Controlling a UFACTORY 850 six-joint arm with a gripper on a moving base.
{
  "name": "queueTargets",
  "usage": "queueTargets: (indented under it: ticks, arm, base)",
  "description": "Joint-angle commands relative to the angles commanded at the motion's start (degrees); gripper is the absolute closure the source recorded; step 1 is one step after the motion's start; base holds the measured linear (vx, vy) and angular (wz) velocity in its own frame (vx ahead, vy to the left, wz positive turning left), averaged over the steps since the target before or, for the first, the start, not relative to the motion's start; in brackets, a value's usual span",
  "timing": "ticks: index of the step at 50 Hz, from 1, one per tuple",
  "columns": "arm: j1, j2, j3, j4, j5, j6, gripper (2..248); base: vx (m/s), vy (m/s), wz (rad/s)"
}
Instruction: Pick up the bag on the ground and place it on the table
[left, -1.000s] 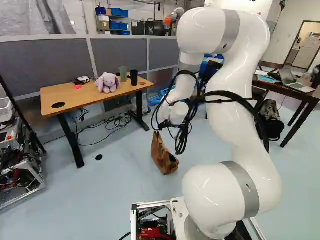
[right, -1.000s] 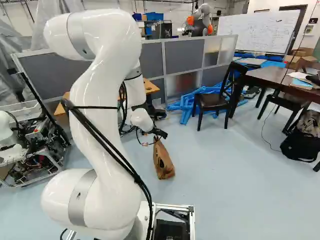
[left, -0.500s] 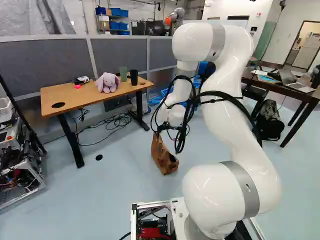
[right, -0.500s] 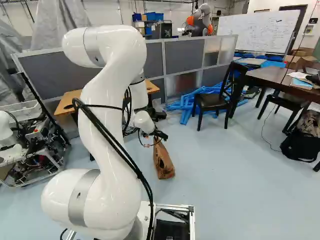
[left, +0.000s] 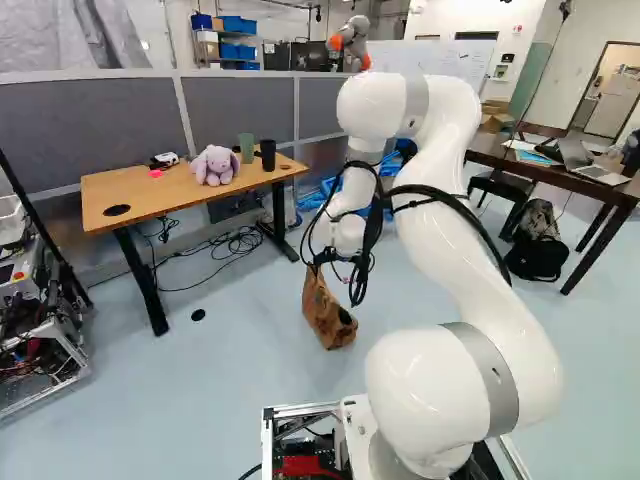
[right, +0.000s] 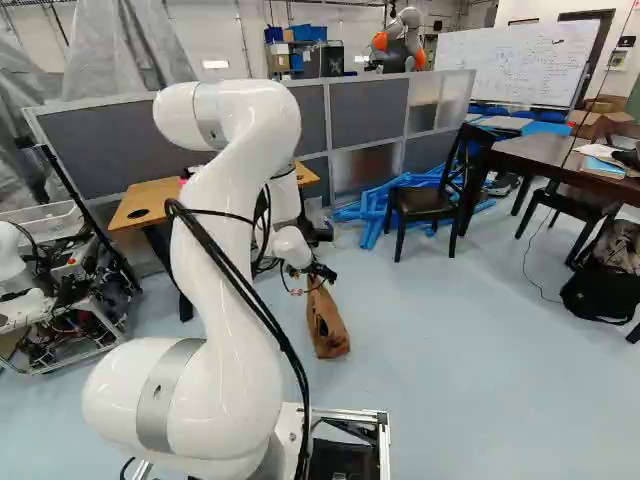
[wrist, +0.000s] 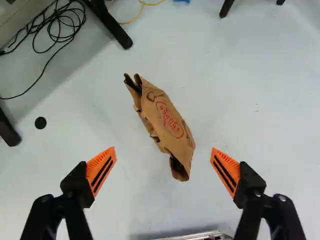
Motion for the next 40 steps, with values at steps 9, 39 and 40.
queueTargets:
  ticks: [9,39,40]
  arm:
    - [0.0,-2.6,-2.6,0.0,0.0,0.0,3]
    - [0.4,-11.3,-11.7,0.0,0.0,0.0,3]
    - [0.5,-11.5,-11.9,0.0,0.0,0.0,3]
  base:
    - [0.0,0.0,0.0]
    - [0.0,0.0,0.0]
    - [0.0,0.0,0.0]
